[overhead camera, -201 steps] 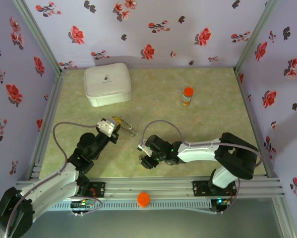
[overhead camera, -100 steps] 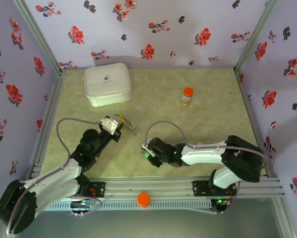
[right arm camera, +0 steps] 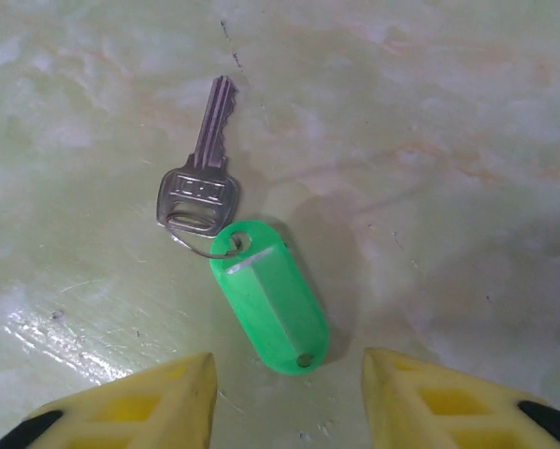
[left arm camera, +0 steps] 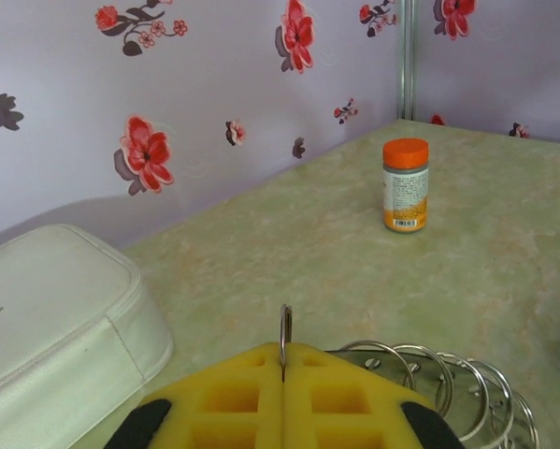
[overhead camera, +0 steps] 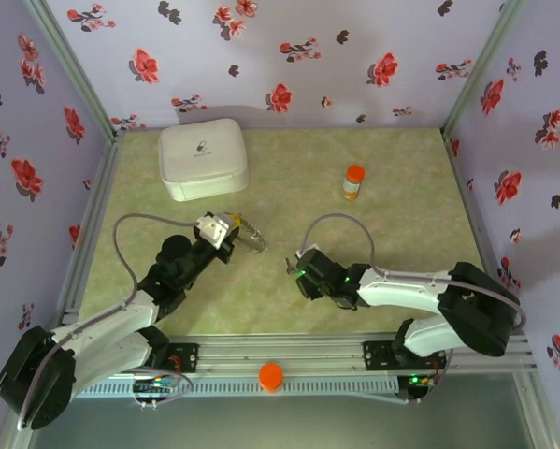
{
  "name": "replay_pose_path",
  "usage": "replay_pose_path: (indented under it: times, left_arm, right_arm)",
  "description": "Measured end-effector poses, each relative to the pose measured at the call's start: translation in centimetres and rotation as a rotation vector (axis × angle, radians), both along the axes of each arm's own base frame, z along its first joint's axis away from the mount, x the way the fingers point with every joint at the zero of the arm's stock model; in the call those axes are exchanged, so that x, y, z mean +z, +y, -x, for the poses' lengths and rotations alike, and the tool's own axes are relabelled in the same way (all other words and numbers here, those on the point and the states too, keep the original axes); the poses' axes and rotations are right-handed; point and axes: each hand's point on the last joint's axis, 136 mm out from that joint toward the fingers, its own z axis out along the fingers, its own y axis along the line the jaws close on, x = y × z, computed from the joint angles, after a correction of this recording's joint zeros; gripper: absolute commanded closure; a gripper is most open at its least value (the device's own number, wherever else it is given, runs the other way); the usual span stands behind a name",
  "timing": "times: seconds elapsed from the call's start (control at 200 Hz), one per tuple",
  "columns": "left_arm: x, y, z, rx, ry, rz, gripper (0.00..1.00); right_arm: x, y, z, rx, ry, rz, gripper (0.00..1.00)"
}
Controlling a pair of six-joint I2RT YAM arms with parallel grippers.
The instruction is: Put the keys on the keyring
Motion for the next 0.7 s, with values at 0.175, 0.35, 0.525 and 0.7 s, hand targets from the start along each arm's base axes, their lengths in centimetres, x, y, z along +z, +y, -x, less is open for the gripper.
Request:
replay_pose_path:
  times: [0.175, 0.35, 0.525, 0.7]
  left_arm:
    - [-0.9, -0.8, 0.3, -0.042, 0.033, -0.002, 1.0]
    - [-0.8, -1.4, 0.7, -0.083, 0.038, 0.012, 1.0]
    - [-0.4, -1.7, 1.0, -0.109, 0.031, 0.025, 1.0]
    - [-0.1, -1.9, 1.1, -0.121, 0.024, 0.04, 1.0]
  right_arm:
    - [2.1, 0.0, -0.5, -0.043, -0.017, -0.078, 0.34]
    - [4.5, -1.6, -2.1, -0.212, -0.037, -0.164, 0.31]
    - [5.0, -3.5, -3.2, -0.363, -0.008, -0.174, 0.34]
    - [3.1, -2.9, -2.2, -0.358, 0.098, -0.141, 0.37]
